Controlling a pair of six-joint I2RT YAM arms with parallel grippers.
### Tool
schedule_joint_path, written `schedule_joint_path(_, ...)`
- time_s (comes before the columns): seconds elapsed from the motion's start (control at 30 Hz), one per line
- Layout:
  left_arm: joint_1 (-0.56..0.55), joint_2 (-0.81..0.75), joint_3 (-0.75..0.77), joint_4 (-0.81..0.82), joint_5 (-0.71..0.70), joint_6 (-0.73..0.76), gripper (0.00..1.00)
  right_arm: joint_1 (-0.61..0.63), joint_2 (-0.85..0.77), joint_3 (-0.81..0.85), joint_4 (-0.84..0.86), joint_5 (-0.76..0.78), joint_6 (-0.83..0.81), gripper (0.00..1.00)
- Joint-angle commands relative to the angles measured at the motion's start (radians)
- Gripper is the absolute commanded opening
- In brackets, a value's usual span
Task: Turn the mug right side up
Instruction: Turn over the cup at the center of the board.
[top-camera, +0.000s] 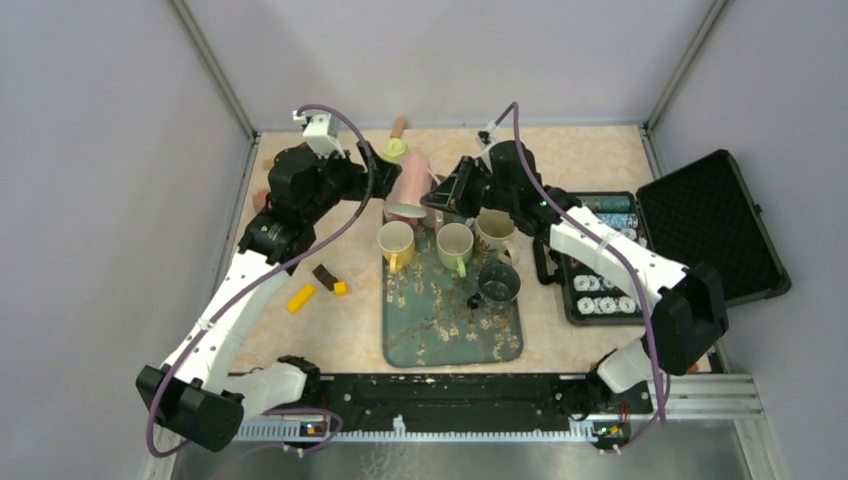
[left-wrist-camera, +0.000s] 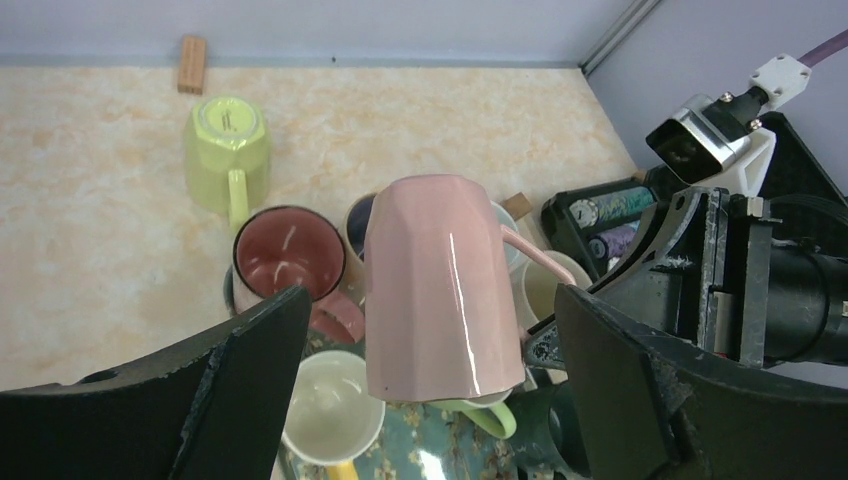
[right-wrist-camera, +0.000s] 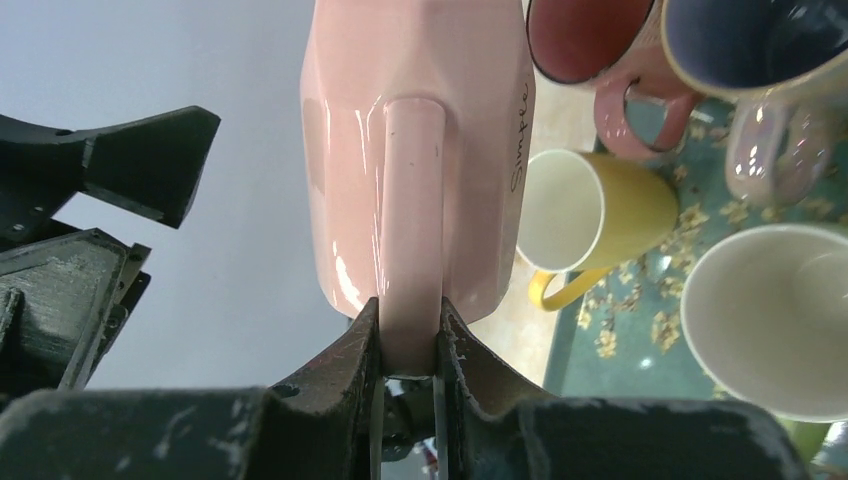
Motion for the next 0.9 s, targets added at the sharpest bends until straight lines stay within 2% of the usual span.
schedule_joint_path(0.0,0.037,-0.071,-0.033,-0.032,0.018,-0.046,0.98,-0.005,-0.062,-0.031,0.251,-0.099,0.161,0.00)
schedule_joint_path(0.23,0.051,-0.118,-0.056,-0.084,0.050,-0.036,0.98,-0.012,-0.118,-0.116,0.269,-0.181,0.346,0.00)
schedule_joint_path(0.43,0.051,-0.135,-0.083,-0.097,0.076,-0.030,0.98,-0.012,-0.166,-0.173,0.173,-0.233,0.447,0.00)
schedule_joint_path(0.67,0.052,-0.139,-0.097,-0.097,0.109,-0.027,0.98,-0.012,-0.231,-0.222,-0.074,-0.331,0.457,0.00)
schedule_joint_path(0.87,0.052,-0.147,-0.113,-0.106,0.116,-0.015,0.98,0.014,-0.350,-0.398,-0.118,-0.329,0.567,0.00)
